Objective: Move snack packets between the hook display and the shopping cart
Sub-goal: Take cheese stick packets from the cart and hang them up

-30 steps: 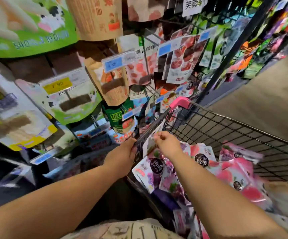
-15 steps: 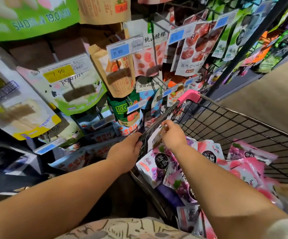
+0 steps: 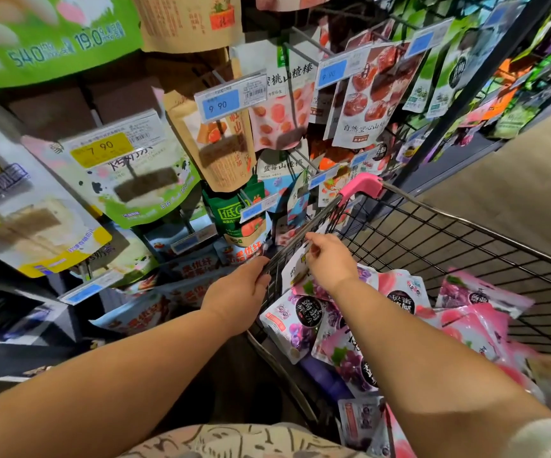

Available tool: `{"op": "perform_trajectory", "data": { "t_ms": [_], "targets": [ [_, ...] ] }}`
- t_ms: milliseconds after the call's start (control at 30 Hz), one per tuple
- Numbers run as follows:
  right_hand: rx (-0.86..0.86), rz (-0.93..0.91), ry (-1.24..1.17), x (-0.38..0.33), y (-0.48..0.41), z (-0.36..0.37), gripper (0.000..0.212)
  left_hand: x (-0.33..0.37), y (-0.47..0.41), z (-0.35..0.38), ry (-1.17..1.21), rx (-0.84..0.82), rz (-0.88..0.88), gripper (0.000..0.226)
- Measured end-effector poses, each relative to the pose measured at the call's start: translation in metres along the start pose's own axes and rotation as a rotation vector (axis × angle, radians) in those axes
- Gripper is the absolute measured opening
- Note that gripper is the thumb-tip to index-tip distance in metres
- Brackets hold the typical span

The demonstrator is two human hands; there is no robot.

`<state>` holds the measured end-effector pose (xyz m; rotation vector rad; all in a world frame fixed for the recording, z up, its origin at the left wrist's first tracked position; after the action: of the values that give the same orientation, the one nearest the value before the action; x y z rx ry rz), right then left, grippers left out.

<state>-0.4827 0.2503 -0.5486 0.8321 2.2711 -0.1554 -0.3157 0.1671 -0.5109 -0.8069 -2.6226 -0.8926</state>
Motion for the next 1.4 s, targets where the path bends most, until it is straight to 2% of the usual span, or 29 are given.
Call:
{"op": "perform_trajectory", "data": {
  "t_ms": [167, 400, 833, 967, 1067, 1233, 1367, 1400],
  "targets": [
    [0.102, -0.013, 0.012, 0.001, -0.005, -0.009, 0.038, 0.001, -0.002, 0.001, 0.005, -0.009, -0.009, 0.039],
    [0.148, -0.038, 0.032, 0.0, -0.008, -0.013, 0.031, 0.001, -0.007, 0.001, -0.001, -0.017, -0.012, 0.041],
    [0.015, -0.106, 0.207, 0.007, -0.005, -0.004, 0.046, 0.002, -0.011, 0.001, 0.006, -0.006, -0.006, 0.037],
    [-0.045, -0.19, 0.397, -0.002, -0.009, -0.001, 0.034, 0.001, -0.011, 0.002, 0.004, -0.007, -0.003, 0.036],
    [-0.069, -0.184, 0.451, -0.002, -0.013, 0.0, 0.024, 0.002, -0.012, 0.001, -0.003, 0.001, 0.006, 0.032],
    [-0.134, -0.205, 0.532, 0.003, -0.01, -0.002, 0.024, 0.002, -0.012, 0.002, 0.006, -0.002, 0.0, 0.032],
    [-0.208, -0.251, 0.492, 0.002, -0.005, 0.0, 0.006, 0.001, -0.011, 0.002, 0.007, -0.013, -0.009, 0.036],
    [-0.202, -0.235, 0.44, 0.005, -0.003, 0.0, 0.013, 0.001, -0.01, 0.003, 0.007, -0.014, -0.013, 0.037]
  ]
}}
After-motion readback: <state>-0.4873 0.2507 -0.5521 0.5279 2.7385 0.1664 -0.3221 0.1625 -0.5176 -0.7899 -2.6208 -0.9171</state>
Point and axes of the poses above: each hand's wrist, its own y-axis away from the middle knuckle, its own z-axis out of the palm, x = y × z, the point moved 10 cm from there along -y, towards the middle knuckle, and after that the axes turned 15 degrees about -z, right-handed, at the moved point
